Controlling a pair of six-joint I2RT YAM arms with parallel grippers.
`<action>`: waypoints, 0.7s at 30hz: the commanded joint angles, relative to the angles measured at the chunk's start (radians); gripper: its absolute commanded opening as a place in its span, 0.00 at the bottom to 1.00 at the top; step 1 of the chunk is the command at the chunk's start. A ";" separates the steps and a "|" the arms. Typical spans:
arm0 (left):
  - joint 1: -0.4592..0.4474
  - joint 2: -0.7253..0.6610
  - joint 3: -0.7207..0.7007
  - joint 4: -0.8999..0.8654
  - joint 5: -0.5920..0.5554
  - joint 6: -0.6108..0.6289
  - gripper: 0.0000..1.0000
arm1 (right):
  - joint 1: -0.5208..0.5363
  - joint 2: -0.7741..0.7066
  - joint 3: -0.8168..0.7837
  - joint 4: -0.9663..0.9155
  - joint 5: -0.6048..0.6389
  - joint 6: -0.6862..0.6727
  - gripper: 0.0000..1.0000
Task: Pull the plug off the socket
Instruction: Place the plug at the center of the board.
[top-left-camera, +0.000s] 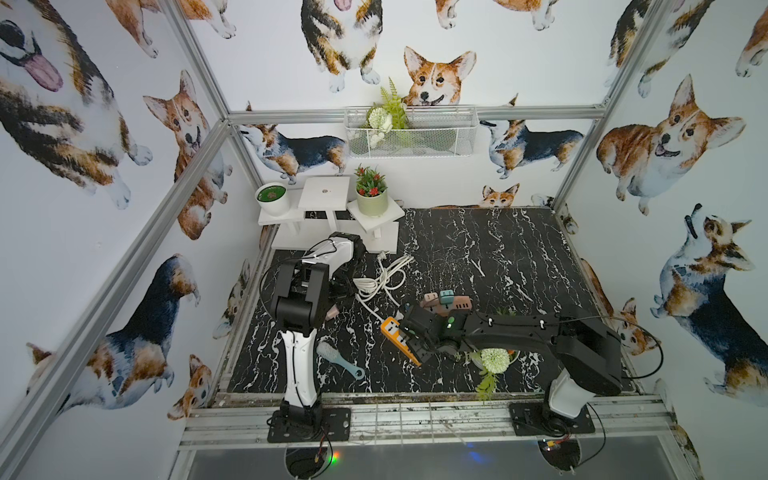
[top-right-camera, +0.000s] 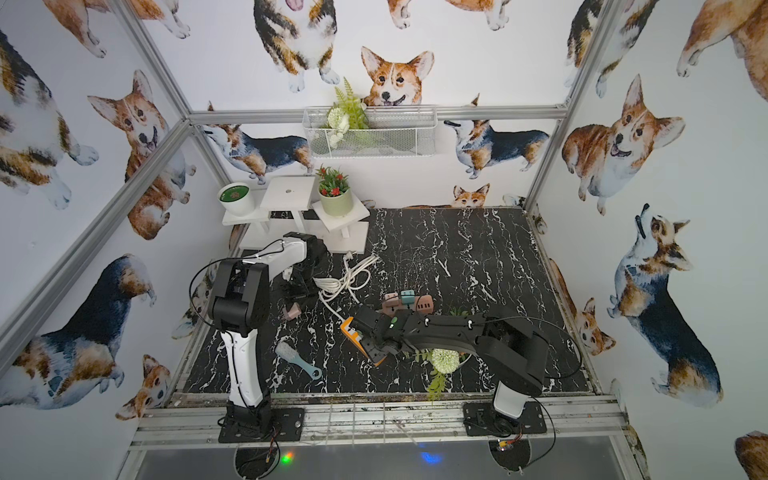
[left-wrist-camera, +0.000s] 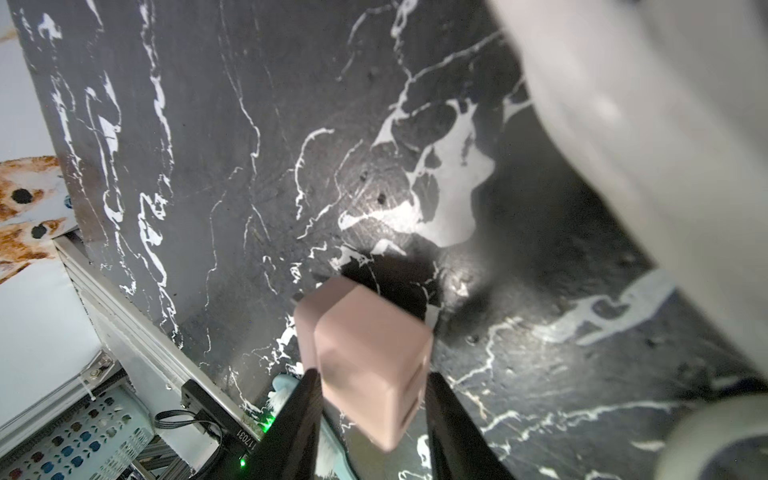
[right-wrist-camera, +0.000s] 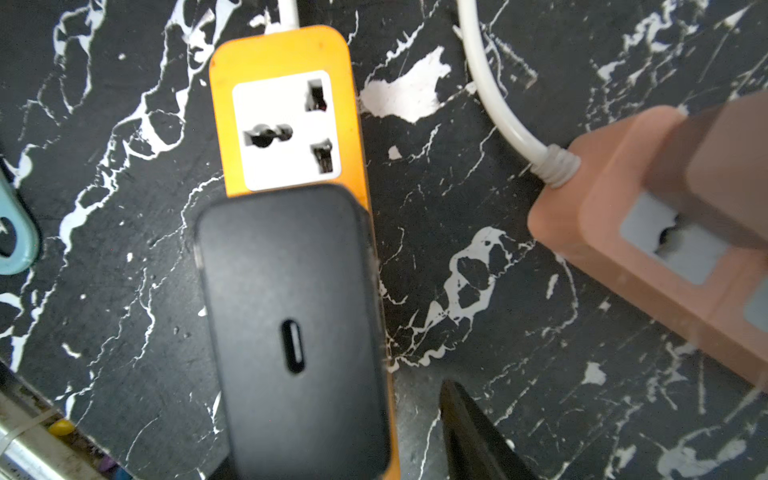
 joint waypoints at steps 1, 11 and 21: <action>0.000 -0.016 0.001 -0.004 0.009 0.003 0.49 | 0.003 0.004 -0.007 -0.079 0.015 -0.015 0.59; -0.003 -0.124 -0.001 -0.024 0.010 -0.012 0.51 | 0.003 0.003 -0.009 -0.078 0.015 -0.013 0.59; -0.089 -0.314 -0.005 -0.001 0.204 -0.045 0.65 | 0.003 -0.008 -0.016 -0.072 0.010 -0.009 0.58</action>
